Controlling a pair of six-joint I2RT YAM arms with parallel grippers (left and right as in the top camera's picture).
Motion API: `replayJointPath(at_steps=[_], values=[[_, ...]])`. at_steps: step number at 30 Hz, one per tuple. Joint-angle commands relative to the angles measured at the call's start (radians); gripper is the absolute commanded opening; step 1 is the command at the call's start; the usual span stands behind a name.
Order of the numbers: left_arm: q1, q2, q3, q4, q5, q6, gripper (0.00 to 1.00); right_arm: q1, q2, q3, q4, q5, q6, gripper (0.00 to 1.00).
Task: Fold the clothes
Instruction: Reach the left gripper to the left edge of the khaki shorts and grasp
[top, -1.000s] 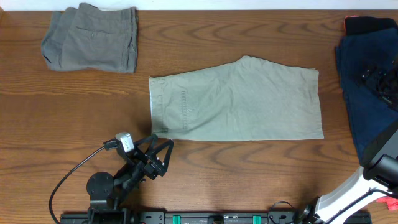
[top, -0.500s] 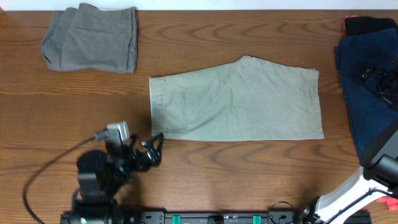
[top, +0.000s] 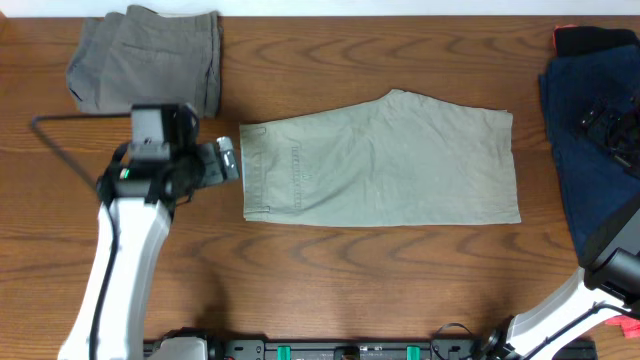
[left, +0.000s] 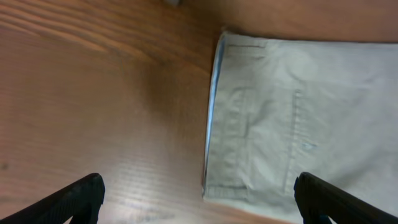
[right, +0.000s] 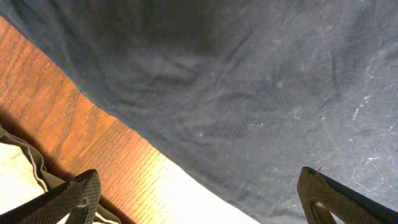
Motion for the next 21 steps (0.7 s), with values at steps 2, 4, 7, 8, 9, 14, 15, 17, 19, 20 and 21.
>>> replayJointPath(at_steps=[2,4,7,8,9,14,15,17,19,20,21], values=[[-0.004,0.141,0.010,0.050,0.097,0.000,0.98,-0.002,-0.024,0.012,-0.003,0.006,0.013,0.99],[-0.004,0.195,0.010,0.083,0.146,0.004,0.98,-0.002,-0.024,0.012,-0.003,0.007,0.013,0.99],[-0.004,0.268,0.010,0.138,0.168,0.006,0.99,-0.002,-0.024,0.012,-0.003,0.007,0.013,0.99],[-0.004,0.290,0.010,0.153,0.168,0.006,0.98,-0.002,-0.024,0.012,-0.003,0.007,0.013,0.99],[-0.004,0.307,0.010,0.163,0.168,0.006,0.95,-0.002,-0.024,0.012,-0.003,0.006,0.013,0.99],[-0.006,0.386,0.010,0.200,0.167,0.007,0.92,-0.002,-0.024,0.012,-0.003,0.007,0.013,0.99],[-0.009,0.400,0.010,0.207,0.167,0.006,0.91,-0.002,-0.024,0.012,-0.003,0.006,0.013,0.99],[-0.016,0.431,0.010,0.216,0.163,0.006,0.91,-0.002,-0.024,0.012,-0.003,0.007,0.013,0.99],[-0.026,0.458,0.010,0.224,0.158,0.007,0.87,-0.002,-0.024,0.012,-0.003,0.006,0.013,0.99],[-0.033,0.472,0.010,0.230,0.156,0.007,0.86,-0.002,-0.024,0.012,-0.003,0.006,0.013,0.99],[-0.041,0.483,0.010,0.235,0.151,0.007,0.85,-0.002,-0.024,0.012,-0.003,0.006,0.013,0.99]])
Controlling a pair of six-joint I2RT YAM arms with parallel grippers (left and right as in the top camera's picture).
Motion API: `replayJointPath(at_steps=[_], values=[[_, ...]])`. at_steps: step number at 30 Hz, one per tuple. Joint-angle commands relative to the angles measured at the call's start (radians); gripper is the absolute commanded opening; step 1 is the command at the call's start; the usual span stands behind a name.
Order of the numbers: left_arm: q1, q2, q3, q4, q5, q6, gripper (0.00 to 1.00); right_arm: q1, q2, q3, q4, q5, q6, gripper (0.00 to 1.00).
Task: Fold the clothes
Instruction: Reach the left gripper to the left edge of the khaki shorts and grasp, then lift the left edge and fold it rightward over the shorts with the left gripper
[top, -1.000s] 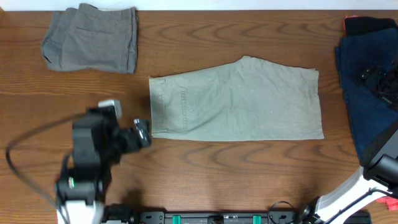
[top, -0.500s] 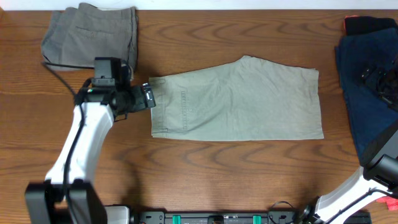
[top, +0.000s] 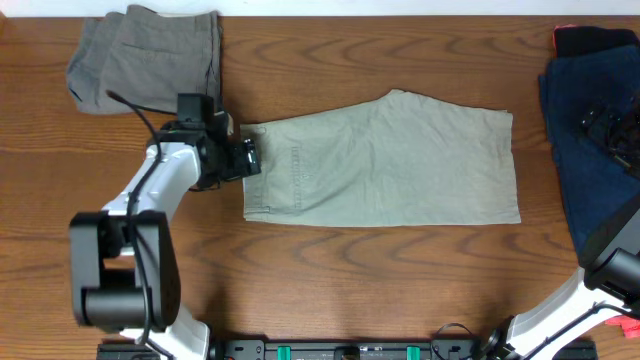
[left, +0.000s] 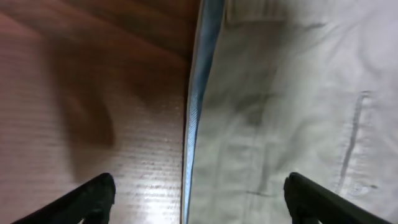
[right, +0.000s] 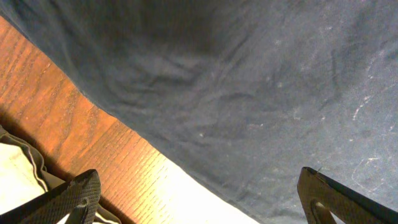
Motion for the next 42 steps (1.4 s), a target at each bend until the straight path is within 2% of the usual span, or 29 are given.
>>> replayJointPath(at_steps=[1,8,11,14,17,20,21,26,32,42], values=[[-0.029,0.042,0.010,0.014,-0.005,0.007,0.85,-0.002,-0.024,0.012,-0.003,0.007,0.013,0.99],[-0.105,0.087,0.010,0.025,-0.143,0.006,0.84,-0.002,-0.024,0.012,-0.003,0.007,0.013,0.99],[-0.121,0.098,0.009,0.024,-0.196,0.006,0.75,-0.002,-0.024,0.012,-0.003,0.007,0.013,0.99],[-0.122,0.107,0.008,0.024,-0.202,0.006,0.60,-0.002,-0.024,0.012,-0.003,0.007,0.013,0.99],[-0.123,0.109,0.007,0.024,-0.201,0.006,0.41,-0.002,-0.024,0.012,-0.003,0.007,0.013,0.99],[-0.122,0.109,0.007,0.022,-0.201,0.006,0.19,-0.002,-0.024,0.012,-0.002,0.007,0.013,0.99],[-0.122,0.108,0.007,0.020,-0.201,0.006,0.07,-0.002,-0.024,0.012,-0.003,0.007,0.013,0.99],[-0.104,0.107,0.007,-0.018,-0.210,0.006,0.06,-0.002,-0.024,0.012,-0.003,0.007,0.013,0.99],[-0.042,0.082,0.010,-0.110,-0.381,-0.047,0.06,-0.002,-0.024,0.012,-0.003,0.007,0.013,0.99],[0.061,-0.066,0.174,-0.381,-0.422,-0.045,0.06,-0.002,-0.024,0.012,-0.003,0.007,0.013,0.99]])
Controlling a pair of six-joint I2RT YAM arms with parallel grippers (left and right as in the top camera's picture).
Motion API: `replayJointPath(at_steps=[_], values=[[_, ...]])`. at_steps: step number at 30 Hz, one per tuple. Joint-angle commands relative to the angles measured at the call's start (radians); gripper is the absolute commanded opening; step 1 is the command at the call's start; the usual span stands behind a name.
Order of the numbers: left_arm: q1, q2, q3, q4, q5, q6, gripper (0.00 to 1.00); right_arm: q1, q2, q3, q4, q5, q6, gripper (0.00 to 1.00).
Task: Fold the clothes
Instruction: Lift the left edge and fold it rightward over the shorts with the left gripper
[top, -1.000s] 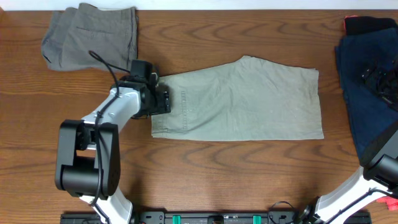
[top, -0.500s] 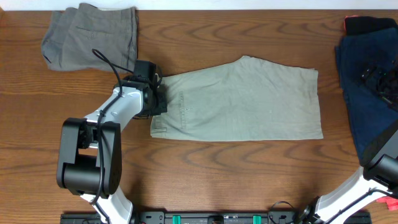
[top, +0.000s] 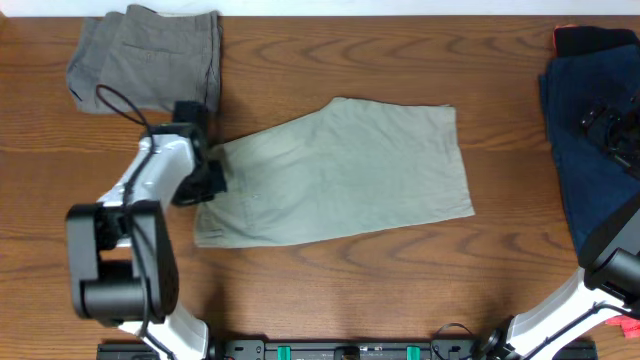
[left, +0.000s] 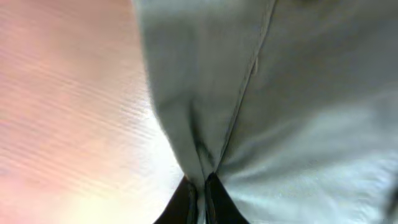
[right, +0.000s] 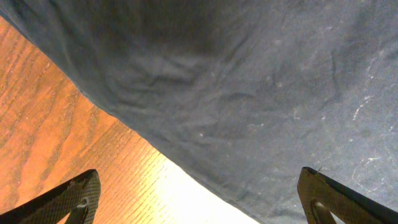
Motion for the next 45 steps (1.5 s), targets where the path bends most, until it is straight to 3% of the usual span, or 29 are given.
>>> replayJointPath(at_steps=[1,10,17,23,29,45], values=[[0.007,-0.098,0.129,-0.076,-0.040,0.000,0.06,-0.002,-0.024,0.012,-0.003,0.007,0.013,0.99],[-0.084,-0.164,0.462,-0.422,-0.037,0.076,0.06,-0.002,-0.024,0.012,-0.003,0.007,0.013,0.99],[-0.254,-0.164,0.657,-0.565,-0.038,0.089,0.06,-0.002,-0.024,0.012,-0.003,0.007,0.013,0.99],[-0.427,-0.160,0.703,-0.486,0.017,0.037,0.06,-0.002,-0.024,0.012,-0.003,0.007,0.013,0.99],[-0.578,-0.106,0.676,-0.390,0.023,-0.101,0.06,-0.002,-0.024,0.012,-0.003,0.006,0.013,0.99],[-0.698,0.180,0.671,-0.179,0.047,-0.271,0.06,-0.002,-0.024,0.012,-0.003,0.007,0.013,0.99]])
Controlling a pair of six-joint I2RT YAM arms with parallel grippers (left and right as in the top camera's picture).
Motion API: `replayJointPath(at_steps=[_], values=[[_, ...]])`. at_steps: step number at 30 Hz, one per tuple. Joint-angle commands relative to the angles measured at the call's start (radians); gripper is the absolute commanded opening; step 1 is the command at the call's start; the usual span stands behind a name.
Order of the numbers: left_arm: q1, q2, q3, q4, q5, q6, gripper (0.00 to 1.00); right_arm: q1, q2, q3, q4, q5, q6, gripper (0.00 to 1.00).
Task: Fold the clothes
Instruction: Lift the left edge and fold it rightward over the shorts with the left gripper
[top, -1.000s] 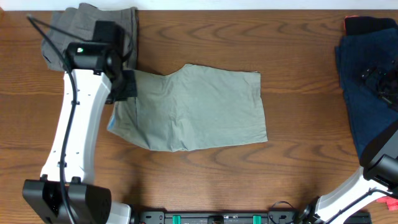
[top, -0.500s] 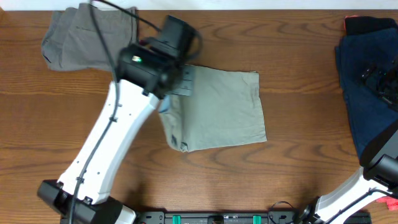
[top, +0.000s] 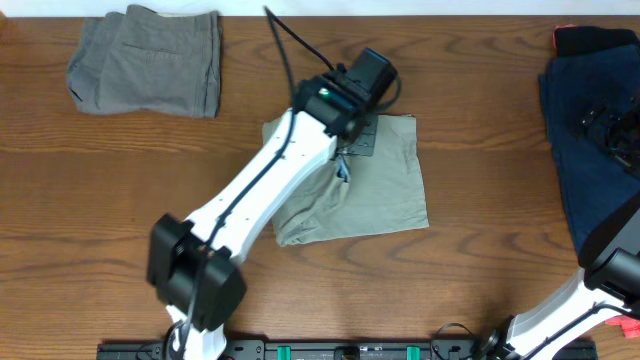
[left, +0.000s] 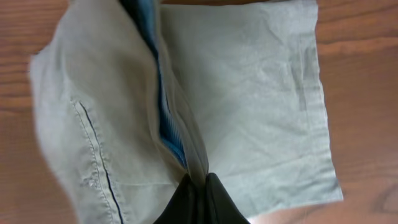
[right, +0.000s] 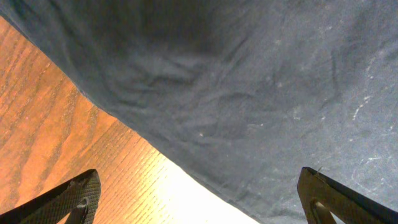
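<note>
Pale green shorts (top: 385, 190) lie mid-table, doubled over on themselves. My left gripper (top: 345, 160) hangs above them, shut on a pinch of the waistband. In the left wrist view that gripper (left: 200, 186) clamps the fold, with the blue inner band showing, and the shorts (left: 249, 93) spread beneath. At the right edge my right gripper (top: 605, 125) sits over a navy garment (top: 580, 170). The right wrist view shows it (right: 199, 199) open, its fingers (right: 81, 193) wide apart above the navy cloth (right: 249, 81), holding nothing.
A folded grey garment (top: 145, 60) lies at the back left. A dark and red item (top: 590, 38) sits at the back right corner above the navy garment. Bare wooden table (top: 480, 290) surrounds the shorts.
My left gripper, still shut on the waistband, has gone from the table's left side to the centre. The shorts' waist end now lies over the leg end, halving their length. The right arm is unchanged.
My left gripper was open just left of the flat shorts, then open at the waistband. Later it was shut on the waistband, with the shorts shifted left and skewed. Now the waistband is held above the leg end. The right gripper stayed open over the navy garment.
</note>
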Motion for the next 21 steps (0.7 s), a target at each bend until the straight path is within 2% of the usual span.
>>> replayJointPath(at_steps=[1,7,21], values=[[-0.003,0.048,-0.003,0.033,0.034,-0.058,0.06,-0.002,-0.024,0.012,-0.003,0.007,0.013,0.99],[-0.005,0.095,-0.003,0.145,0.164,-0.057,0.06,-0.002,-0.024,0.012,-0.003,0.007,0.013,0.99],[-0.061,0.103,-0.007,0.219,0.169,-0.057,0.06,-0.002,-0.024,0.012,-0.003,0.006,0.013,0.99]])
